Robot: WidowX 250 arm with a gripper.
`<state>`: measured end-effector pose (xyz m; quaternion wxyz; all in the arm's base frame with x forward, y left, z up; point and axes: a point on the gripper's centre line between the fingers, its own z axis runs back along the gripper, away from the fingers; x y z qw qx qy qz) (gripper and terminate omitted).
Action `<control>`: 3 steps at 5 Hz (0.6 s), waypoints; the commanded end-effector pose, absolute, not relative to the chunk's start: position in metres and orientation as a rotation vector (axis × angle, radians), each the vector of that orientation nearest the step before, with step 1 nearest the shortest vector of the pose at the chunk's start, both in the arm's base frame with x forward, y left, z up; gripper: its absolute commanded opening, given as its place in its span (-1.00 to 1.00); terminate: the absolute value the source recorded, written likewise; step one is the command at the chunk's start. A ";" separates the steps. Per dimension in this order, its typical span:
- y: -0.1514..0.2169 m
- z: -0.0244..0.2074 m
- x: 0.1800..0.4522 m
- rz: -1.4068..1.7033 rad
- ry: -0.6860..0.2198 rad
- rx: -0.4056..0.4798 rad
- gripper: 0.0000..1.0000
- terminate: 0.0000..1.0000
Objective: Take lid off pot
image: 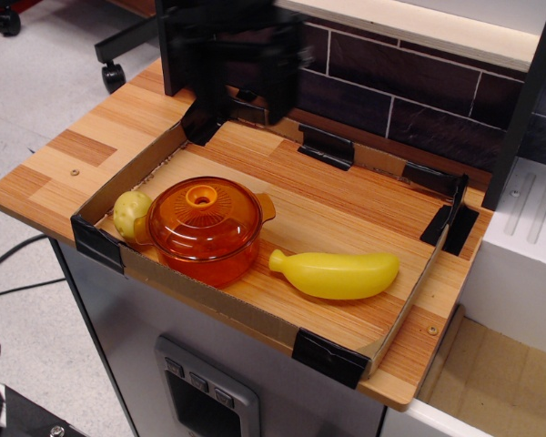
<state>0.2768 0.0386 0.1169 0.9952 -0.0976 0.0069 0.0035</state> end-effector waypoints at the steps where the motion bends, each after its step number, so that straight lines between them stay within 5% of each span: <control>1: 0.056 0.105 0.256 -0.096 -0.041 -0.165 1.00 -1.00; 3: 0.045 0.082 0.249 -0.099 -0.038 -0.167 1.00 -1.00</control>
